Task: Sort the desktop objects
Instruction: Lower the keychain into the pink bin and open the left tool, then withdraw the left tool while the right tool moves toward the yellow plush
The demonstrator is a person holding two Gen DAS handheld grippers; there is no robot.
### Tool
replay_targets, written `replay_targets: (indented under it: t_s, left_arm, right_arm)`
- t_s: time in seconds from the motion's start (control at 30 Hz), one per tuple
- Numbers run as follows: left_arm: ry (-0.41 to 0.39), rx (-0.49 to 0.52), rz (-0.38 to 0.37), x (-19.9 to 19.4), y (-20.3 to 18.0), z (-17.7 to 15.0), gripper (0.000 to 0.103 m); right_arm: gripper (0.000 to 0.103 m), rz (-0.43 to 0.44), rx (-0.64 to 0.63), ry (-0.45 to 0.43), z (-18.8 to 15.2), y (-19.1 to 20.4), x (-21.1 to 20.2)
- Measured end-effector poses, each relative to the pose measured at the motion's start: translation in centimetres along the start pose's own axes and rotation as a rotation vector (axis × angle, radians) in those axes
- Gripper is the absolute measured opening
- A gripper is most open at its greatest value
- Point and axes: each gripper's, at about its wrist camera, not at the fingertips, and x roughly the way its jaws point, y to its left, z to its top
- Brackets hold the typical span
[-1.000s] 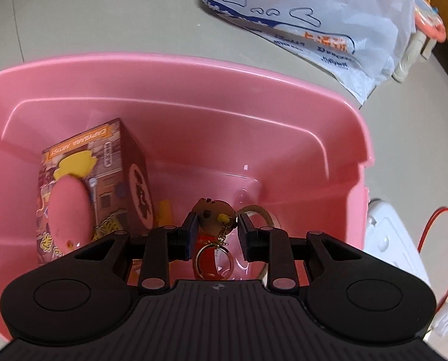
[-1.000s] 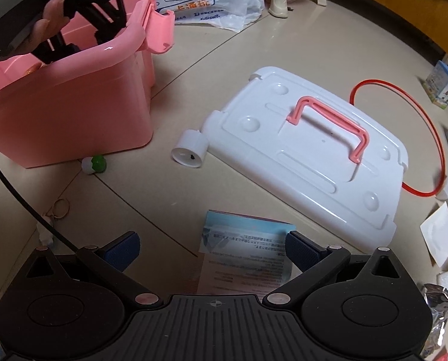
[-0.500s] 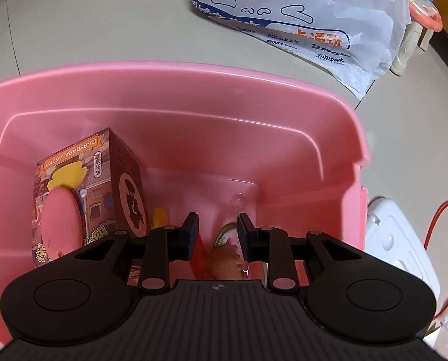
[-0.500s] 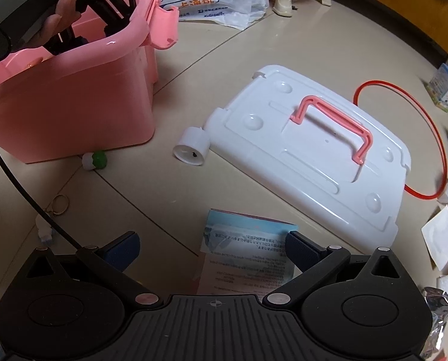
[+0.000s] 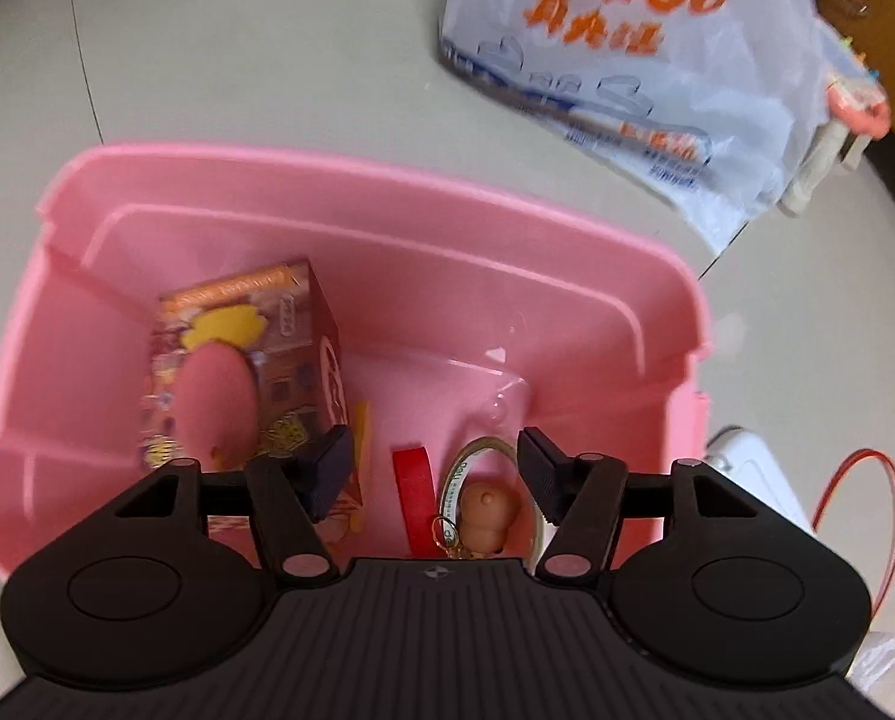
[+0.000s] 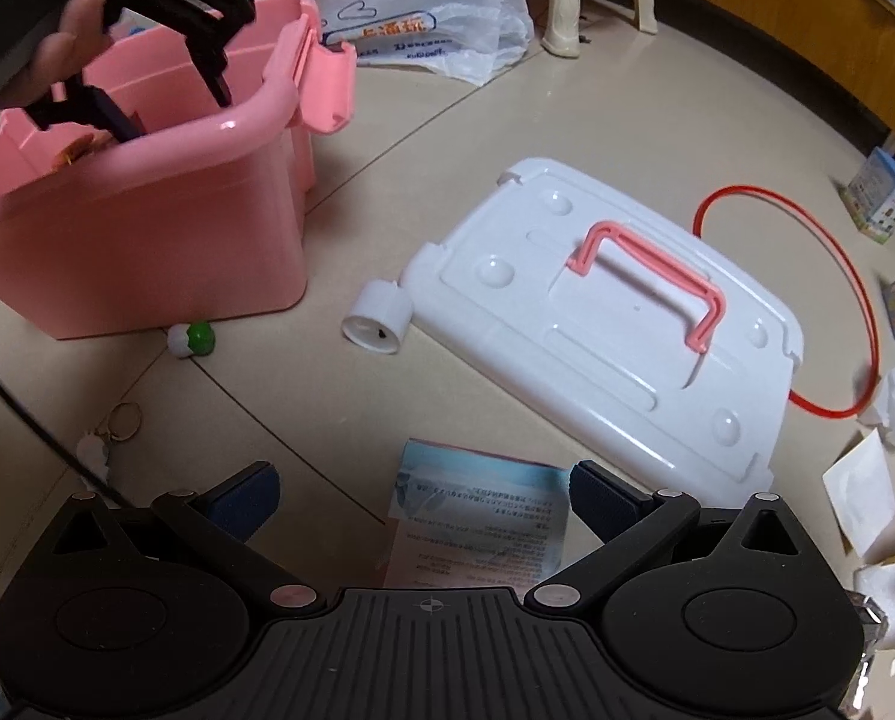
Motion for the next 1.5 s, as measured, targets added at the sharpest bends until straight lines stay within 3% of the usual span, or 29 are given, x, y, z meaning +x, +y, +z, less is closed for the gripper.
replay_targets:
  t_s: [0.13, 0.33, 0.63, 1.07, 1.27, 1.5]
  left_arm:
    - [-0.088, 0.055, 0.050, -4.6, -0.5, -1.4, 0.072]
    - [-0.149, 0.014, 0.038, -10.8, 1.1, -4.5, 0.075]
    - [-0.249, 0.064, 0.066, -18.0, 4.7, -10.4, 0.083]
    - [-0.249, 0.010, 0.099, -21.2, 10.2, -18.1, 0.087]
    - [-0.219, -0.036, 0.121, -20.6, 12.3, -19.1, 0.087]
    - [-0.181, -0.103, 0.109, -19.7, 14.3, -19.8, 0.087]
  right_arm:
    - [0.103, -0.001, -0.007, -0.028, 0.2, -0.1, -1.2]
    - [0.103, -0.004, -0.033, -0.083, 0.5, 0.0, -3.9]
    - [0.103, 0.010, -0.030, -0.172, 0.8, 0.0, -8.0]
    - [0.103, 0.105, -0.078, -0.243, 0.4, 1.6, -10.6]
    - [0.103, 0.155, -0.114, -0.259, 0.0, 3.0, -10.9]
    - [0.103, 0.172, -0.185, -0.184, -0.8, 5.4, -8.9]
